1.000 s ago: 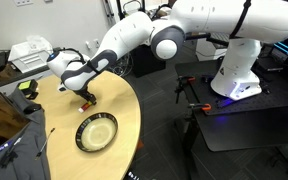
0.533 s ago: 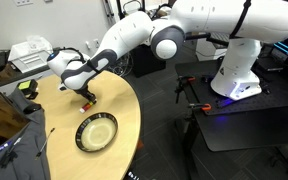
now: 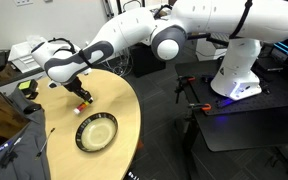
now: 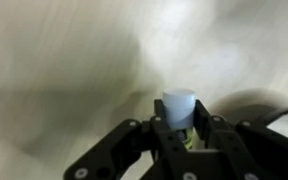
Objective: Put the glue stick in the bowl
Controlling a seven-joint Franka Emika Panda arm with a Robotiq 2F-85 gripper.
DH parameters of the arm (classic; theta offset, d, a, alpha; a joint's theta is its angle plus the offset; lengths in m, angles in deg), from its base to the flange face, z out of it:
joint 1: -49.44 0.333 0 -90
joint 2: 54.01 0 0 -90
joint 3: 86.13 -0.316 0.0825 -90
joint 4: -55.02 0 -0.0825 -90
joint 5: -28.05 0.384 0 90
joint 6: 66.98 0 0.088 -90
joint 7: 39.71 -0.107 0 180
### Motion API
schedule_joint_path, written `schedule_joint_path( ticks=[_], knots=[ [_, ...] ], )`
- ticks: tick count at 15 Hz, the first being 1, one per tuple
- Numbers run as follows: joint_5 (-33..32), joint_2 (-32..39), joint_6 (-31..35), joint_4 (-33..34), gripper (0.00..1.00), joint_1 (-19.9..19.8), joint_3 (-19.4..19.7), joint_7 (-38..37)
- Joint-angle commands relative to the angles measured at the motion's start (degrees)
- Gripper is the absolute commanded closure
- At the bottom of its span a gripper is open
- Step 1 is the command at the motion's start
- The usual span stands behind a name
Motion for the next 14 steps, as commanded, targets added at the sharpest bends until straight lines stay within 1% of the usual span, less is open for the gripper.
schedule_joint_path(
  ticks=[1,3,4,7,9,14],
  knots=[
    [1.2,-0.5,-4.1,2.5,0.92,0.5,-1.2,0.4],
    [2.4,0.8,-5.6,5.7,0.92,1.7,-1.2,-0.1],
    [2.8,-1.0,-4.7,2.5,0.92,2.1,-1.4,-0.6],
    [3.8,-0.5,-4.7,2.6,0.92,4.1,-1.8,-1.0],
    [3.9,0.9,-5.7,4.7,0.92,5.7,-1.7,-1.3],
    [3.1,-0.4,-6.6,2.7,0.92,8.8,-1.0,-3.1]
  ],
)
